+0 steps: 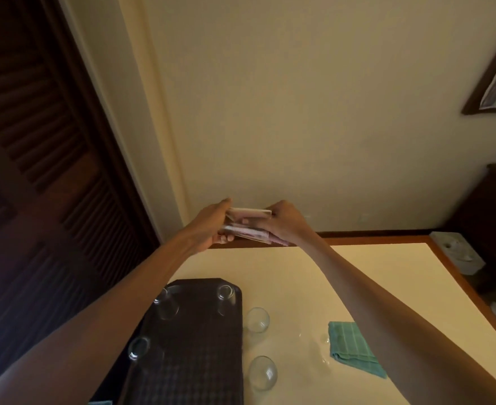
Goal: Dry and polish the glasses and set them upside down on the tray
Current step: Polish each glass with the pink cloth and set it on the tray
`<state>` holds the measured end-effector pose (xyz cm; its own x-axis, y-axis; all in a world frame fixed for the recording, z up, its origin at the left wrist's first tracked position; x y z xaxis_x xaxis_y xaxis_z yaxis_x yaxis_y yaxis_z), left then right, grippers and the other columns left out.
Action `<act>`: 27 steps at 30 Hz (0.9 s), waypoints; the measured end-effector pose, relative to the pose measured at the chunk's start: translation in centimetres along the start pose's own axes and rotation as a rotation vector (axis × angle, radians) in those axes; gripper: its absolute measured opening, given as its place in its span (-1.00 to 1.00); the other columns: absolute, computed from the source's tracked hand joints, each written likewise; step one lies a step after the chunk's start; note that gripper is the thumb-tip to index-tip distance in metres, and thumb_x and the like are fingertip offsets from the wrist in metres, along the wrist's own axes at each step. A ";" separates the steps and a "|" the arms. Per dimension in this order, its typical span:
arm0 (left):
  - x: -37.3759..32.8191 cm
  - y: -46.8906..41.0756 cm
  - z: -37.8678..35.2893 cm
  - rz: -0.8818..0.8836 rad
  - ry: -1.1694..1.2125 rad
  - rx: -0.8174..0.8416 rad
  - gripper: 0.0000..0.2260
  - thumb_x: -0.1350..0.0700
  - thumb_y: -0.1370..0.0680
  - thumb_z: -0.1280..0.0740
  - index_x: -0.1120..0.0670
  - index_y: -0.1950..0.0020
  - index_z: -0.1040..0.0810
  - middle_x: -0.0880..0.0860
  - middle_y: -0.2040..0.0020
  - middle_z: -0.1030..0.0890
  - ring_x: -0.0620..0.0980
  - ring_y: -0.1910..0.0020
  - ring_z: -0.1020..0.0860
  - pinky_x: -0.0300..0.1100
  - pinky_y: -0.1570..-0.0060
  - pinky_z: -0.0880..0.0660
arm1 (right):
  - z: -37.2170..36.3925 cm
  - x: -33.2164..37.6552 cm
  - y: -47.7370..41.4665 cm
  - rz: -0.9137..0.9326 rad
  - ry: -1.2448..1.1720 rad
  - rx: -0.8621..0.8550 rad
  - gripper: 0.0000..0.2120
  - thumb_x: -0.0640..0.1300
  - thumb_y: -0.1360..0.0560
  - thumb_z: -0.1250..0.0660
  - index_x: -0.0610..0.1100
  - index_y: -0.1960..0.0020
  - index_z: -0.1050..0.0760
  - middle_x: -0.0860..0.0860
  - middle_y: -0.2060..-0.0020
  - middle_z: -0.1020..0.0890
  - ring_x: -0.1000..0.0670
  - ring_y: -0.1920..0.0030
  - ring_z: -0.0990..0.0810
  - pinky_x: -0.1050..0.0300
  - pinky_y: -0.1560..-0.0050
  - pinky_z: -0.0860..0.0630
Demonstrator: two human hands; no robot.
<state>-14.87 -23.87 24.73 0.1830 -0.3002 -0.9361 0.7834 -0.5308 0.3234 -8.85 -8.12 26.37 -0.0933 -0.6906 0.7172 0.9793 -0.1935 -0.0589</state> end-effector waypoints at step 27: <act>-2.4 4.7 4.3 -0.338 -0.043 -0.251 -0.70 0.09 -0.68 -0.12 0.24 0.09 -0.52 0.14 0.28 -0.61 0.02 0.28 -0.56 -0.20 0.41 -0.53 | -6.3 3.6 2.0 -0.508 -0.519 0.155 -0.61 0.13 -0.58 -0.30 -0.21 0.06 -0.60 -0.05 0.48 -0.57 0.09 0.62 -0.33 0.37 0.66 -0.19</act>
<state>-14.16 -29.03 29.09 -0.1300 -0.1777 -0.9755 0.9164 -0.3972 -0.0497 -8.35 -15.40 24.47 -0.4823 -0.1164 0.8683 0.8559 -0.2739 0.4387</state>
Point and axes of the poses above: each hand's wrist, its own y-axis away from the middle knuckle, its own z-axis out of the back of the hand, x = y × z, the point moved 7 cm from there along -y, towards the middle knuckle
